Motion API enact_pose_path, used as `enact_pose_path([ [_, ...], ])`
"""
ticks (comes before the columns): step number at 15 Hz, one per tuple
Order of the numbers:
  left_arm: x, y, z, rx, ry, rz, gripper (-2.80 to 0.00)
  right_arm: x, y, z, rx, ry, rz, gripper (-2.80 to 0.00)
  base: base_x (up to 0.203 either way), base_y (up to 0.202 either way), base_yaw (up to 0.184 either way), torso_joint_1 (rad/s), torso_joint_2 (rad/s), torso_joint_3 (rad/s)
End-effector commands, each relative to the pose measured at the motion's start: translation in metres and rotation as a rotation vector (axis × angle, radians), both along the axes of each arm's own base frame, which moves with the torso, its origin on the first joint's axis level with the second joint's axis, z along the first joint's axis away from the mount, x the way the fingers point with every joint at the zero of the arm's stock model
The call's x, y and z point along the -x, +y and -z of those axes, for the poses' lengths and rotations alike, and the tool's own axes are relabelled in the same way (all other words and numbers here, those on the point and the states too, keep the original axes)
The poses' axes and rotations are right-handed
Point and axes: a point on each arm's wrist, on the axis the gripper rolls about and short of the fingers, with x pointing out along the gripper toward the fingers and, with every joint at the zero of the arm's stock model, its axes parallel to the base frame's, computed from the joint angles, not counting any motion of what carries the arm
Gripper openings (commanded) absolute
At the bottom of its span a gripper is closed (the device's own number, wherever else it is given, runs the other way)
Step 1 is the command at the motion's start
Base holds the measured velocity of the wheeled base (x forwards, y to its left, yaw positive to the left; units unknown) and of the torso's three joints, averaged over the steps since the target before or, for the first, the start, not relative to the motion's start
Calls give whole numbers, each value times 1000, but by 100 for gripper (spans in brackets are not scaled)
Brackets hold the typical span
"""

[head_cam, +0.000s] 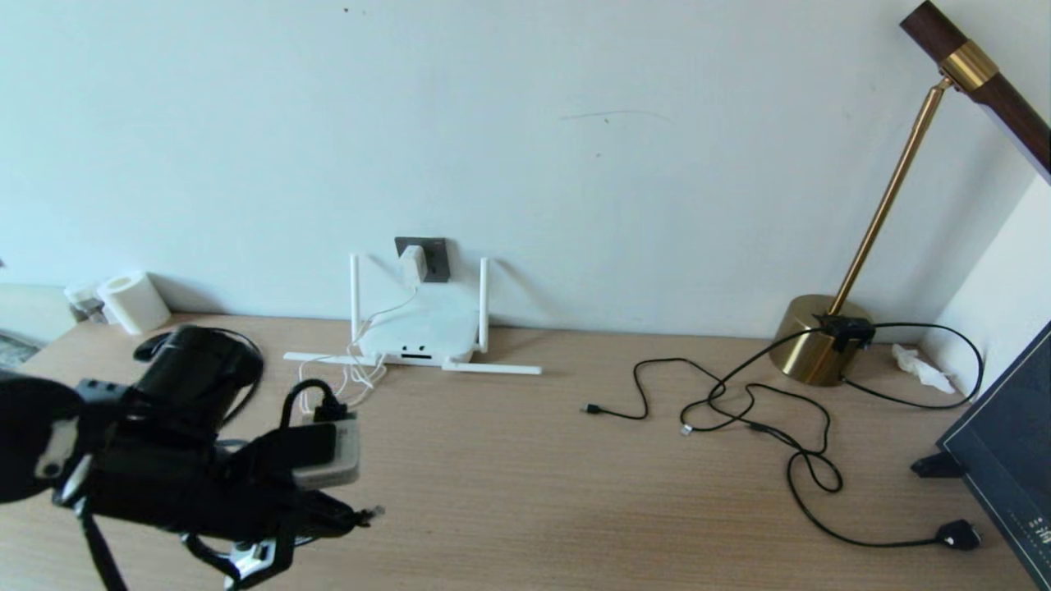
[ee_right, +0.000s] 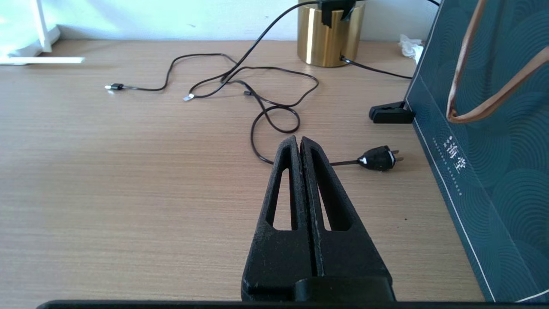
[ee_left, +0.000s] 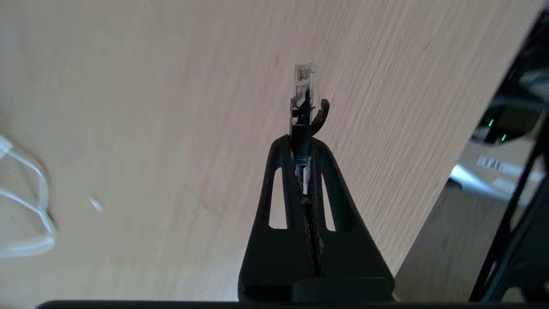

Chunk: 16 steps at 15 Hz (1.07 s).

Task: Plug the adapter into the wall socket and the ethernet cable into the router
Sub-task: Pick up cable, then hand it to the other hand

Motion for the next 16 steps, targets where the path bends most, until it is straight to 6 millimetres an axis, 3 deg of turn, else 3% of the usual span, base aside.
enact_pose_path([
  [1, -2, -5, -18, 37, -41, 30, -280, 0, 0, 0, 0, 0, 0, -280, 0, 0, 0, 0, 0, 0],
  [7, -37, -43, -63, 170, -129, 69, -280, 0, 0, 1, 32, 7, -1, -280, 0, 0, 0, 0, 0, 0],
  [10, -57, -78, -76, 109, -211, 35, -280, 1, 0, -6, 17, -46, -15, -280, 0, 0, 0, 0, 0, 0],
  [12, -60, -92, -82, 23, -311, -48, -280, 6, 2, -21, -55, -87, -78, -280, 0, 0, 0, 0, 0, 0],
  [14, -61, -105, -89, -41, -464, -166, -280, 18, 3, -49, -188, -111, -135, -280, 0, 0, 0, 0, 0, 0],
  [16, -58, -114, -93, -19, -554, -211, -280, 30, 7, -80, -359, -33, -324, -280, 0, 0, 0, 0, 0, 0],
])
